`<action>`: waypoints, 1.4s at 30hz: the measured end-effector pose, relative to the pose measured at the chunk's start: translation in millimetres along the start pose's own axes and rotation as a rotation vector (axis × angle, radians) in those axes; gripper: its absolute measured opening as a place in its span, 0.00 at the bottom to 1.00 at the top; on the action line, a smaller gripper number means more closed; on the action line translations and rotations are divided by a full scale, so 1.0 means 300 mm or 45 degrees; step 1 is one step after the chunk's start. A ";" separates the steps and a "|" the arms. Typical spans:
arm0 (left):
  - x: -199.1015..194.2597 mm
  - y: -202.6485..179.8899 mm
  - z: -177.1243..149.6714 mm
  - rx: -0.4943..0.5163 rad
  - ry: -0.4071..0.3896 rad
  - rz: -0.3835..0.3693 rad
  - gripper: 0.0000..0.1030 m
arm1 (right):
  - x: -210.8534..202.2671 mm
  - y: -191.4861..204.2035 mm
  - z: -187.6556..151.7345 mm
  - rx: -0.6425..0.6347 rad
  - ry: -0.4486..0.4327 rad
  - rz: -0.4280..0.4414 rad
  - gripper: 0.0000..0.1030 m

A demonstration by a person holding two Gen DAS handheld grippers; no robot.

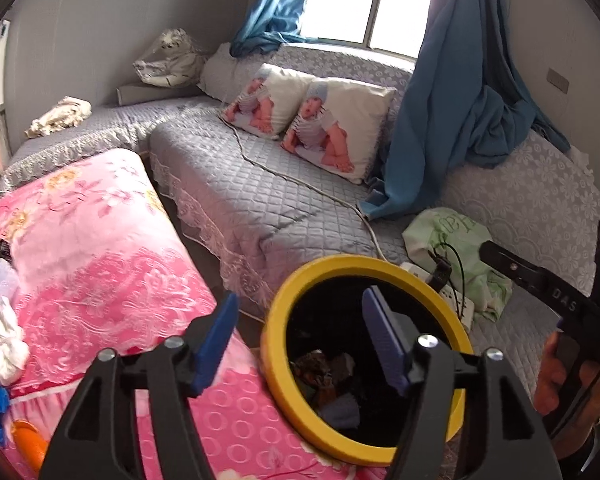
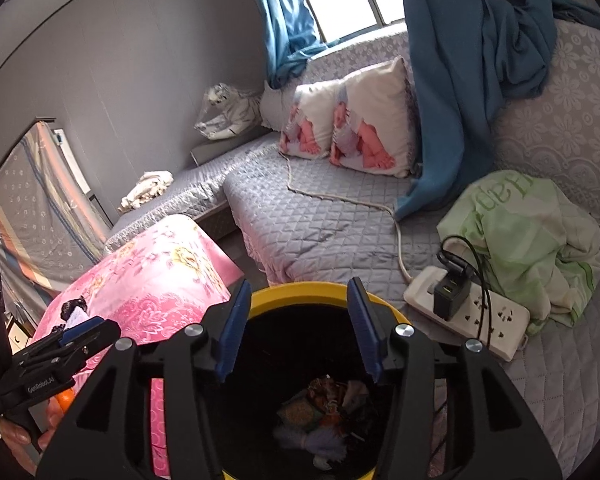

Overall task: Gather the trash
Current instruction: 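Move both tools back over the bed toward the remaining trash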

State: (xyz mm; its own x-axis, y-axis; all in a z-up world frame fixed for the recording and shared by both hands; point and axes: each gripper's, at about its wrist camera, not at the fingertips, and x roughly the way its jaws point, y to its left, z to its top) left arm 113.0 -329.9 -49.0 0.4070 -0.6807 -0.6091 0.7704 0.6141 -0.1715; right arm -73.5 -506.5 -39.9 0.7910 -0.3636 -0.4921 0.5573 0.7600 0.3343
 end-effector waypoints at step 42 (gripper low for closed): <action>-0.521 0.948 -0.203 -0.331 -0.123 0.543 0.83 | 0.143 1.068 -0.372 -0.713 0.327 0.663 0.74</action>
State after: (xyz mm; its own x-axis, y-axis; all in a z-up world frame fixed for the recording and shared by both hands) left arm 238.5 -24.6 -49.6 0.7120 -0.3737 -0.5945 0.3831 0.9163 -0.1173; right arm 110.7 -218.5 -43.7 0.7934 0.1950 -0.5767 -0.1300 0.9797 0.1524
